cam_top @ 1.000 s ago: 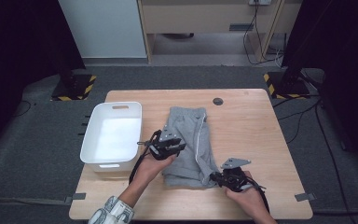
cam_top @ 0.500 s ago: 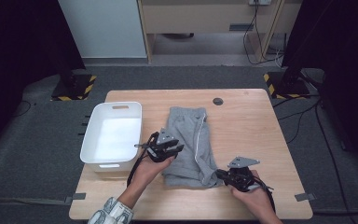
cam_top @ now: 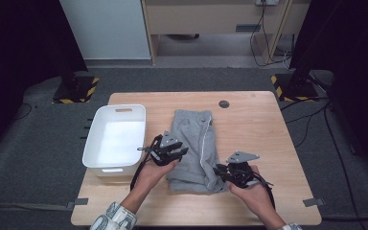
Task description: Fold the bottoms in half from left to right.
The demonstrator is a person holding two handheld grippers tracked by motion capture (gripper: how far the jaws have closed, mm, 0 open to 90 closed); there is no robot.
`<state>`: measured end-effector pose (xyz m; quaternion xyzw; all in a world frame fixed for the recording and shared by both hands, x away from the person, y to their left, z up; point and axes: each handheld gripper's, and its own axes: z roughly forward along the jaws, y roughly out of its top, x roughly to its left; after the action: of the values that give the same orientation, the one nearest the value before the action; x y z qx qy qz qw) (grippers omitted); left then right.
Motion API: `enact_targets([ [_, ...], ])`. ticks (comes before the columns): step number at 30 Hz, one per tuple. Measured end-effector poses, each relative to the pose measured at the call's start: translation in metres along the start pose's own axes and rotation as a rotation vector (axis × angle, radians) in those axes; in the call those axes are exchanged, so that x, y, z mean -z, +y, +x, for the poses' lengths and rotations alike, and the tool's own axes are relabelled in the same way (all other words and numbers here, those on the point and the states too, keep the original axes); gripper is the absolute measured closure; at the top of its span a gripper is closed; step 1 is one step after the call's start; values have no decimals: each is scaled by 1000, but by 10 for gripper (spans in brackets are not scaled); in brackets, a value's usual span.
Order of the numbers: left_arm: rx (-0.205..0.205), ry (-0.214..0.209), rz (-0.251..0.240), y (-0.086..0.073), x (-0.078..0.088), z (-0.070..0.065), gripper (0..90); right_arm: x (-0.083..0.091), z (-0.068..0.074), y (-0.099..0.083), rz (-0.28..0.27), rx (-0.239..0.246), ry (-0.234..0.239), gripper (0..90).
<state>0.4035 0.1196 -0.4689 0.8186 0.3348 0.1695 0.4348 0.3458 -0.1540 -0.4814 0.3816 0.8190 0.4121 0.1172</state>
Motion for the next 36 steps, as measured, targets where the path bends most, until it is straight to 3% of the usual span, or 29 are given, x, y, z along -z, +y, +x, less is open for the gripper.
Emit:
enact_targets([
  [10, 12, 10, -12, 1, 1, 3, 607, -16, 11, 23, -22, 7, -10, 582],
  [15, 27, 28, -24, 7, 0, 7, 543, -24, 6, 33, -19, 6, -31, 496],
  [23, 49, 72, -25, 23, -20, 22, 461, -36, -21, 59, -46, -27, -60, 376],
  [29, 48, 125, -2, 31, -41, 30, 433, -51, -47, 80, -22, -50, -95, 324],
  [36, 49, 156, 15, 42, -59, 37, 369, -72, -69, 102, -21, -76, -114, 234],
])
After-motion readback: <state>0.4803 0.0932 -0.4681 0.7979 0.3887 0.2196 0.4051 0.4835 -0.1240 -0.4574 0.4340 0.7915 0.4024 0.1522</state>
